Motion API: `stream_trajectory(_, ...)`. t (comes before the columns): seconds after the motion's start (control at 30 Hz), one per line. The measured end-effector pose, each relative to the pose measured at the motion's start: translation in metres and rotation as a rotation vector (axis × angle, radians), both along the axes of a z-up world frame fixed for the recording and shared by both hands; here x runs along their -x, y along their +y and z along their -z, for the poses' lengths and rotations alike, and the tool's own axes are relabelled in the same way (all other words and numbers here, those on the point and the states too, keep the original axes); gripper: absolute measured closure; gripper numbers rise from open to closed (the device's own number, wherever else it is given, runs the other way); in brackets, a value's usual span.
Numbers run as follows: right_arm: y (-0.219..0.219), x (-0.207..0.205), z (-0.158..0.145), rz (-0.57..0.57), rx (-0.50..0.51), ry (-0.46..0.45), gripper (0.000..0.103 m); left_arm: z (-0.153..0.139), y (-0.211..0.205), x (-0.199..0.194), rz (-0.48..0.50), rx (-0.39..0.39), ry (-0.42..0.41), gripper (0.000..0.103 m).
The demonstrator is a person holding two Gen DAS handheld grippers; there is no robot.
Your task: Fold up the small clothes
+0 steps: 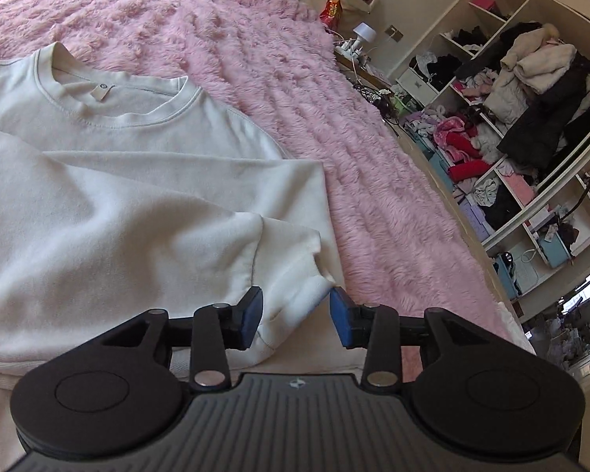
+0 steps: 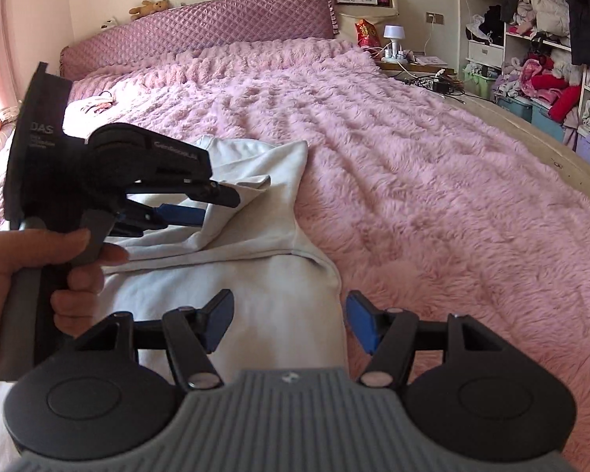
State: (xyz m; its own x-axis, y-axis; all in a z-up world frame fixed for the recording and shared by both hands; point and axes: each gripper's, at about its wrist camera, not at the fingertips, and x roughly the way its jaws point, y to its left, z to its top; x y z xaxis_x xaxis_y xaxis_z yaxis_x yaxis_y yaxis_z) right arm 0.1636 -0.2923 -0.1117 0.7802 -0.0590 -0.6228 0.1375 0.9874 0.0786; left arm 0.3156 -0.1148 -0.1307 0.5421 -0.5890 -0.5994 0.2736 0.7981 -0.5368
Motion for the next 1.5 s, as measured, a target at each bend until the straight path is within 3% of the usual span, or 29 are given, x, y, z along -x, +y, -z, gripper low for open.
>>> stream_trajectory(0.07, -0.003, -0.009, -0.004, 0.017, -0.033, -0.021, 0.043, -0.02, 0.019, 0.014, 0.021, -0.016, -0.062, 0.045)
stream_trajectory(0.13, -0.006, -0.022, -0.008, 0.021, -0.098, -0.046, 0.044, -0.041, 0.05, 0.033, 0.004, -0.09, -0.157, 0.032)
stream_trajectory(0.3, -0.005, -0.066, -0.006, 0.036, -0.253, -0.051, 0.049, -0.058, 0.143, 0.067, -0.123, -0.343, -0.294, 0.032)
stream_trajectory(0.4, 0.002, -0.089, 0.004, 0.069, -0.282, -0.017, 0.049, -0.05, 0.191, 0.075, -0.187, -0.492, -0.298, 0.032)
stream_trajectory(0.5, 0.008, -0.106, 0.016, 0.098, -0.309, 0.01, 0.049, -0.035, 0.225, 0.075, -0.241, -0.589, -0.264, 0.032)
stream_trajectory(0.57, 0.009, -0.113, 0.023, 0.125, -0.321, 0.031, 0.049, -0.024, 0.238, 0.071, -0.254, -0.631, -0.241, 0.033)
stream_trajectory(0.7, 0.011, -0.118, 0.033, 0.176, -0.376, 0.044, 0.049, -0.007, 0.241, 0.062, -0.2, -0.694, -0.231, 0.045)
stream_trajectory(0.9, 0.021, -0.126, 0.033, 0.163, -0.343, 0.051, 0.048, 0.011, 0.225, 0.058, -0.076, -0.847, -0.319, 0.046)
stream_trajectory(0.97, 0.023, -0.128, 0.033, 0.157, -0.328, 0.052, 0.048, 0.015, 0.222, 0.052, -0.048, -0.864, -0.334, 0.049)
stream_trajectory(1.03, 0.023, -0.127, 0.034, 0.158, -0.327, 0.056, 0.052, 0.017, 0.221, 0.045, -0.018, -0.867, -0.329, 0.08)
stream_trajectory(1.1, 0.023, -0.127, 0.035, 0.16, -0.328, 0.061, 0.064, 0.018, 0.22, 0.043, 0.021, -0.846, -0.321, 0.097)
stream_trajectory(1.13, 0.023, -0.126, 0.035, 0.159, -0.329, 0.064, 0.069, 0.02, 0.22, 0.043, 0.03, -0.846, -0.332, 0.099)
stream_trajectory(1.2, 0.022, -0.126, 0.036, 0.148, -0.335, 0.071, 0.098, 0.021, 0.217, 0.046, 0.039, -0.867, -0.355, 0.099)
stream_trajectory(1.27, 0.022, -0.126, 0.037, 0.137, -0.34, 0.069, 0.1, 0.02, 0.216, 0.052, -0.001, -0.875, -0.386, 0.1)
stream_trajectory(1.33, 0.022, -0.123, 0.033, 0.134, -0.344, 0.052, 0.102, 0.01, 0.221, 0.06, -0.086, -0.824, -0.415, 0.1)
stream_trajectory(1.4, 0.021, -0.117, 0.025, 0.143, -0.366, 0.008, 0.102, -0.001, 0.231, 0.068, -0.184, -0.73, -0.412, 0.1)
stream_trajectory(1.5, 0.019, -0.102, 0.01, 0.15, -0.407, -0.068, 0.103, -0.01, 0.248, 0.074, -0.334, -0.566, -0.344, 0.1)
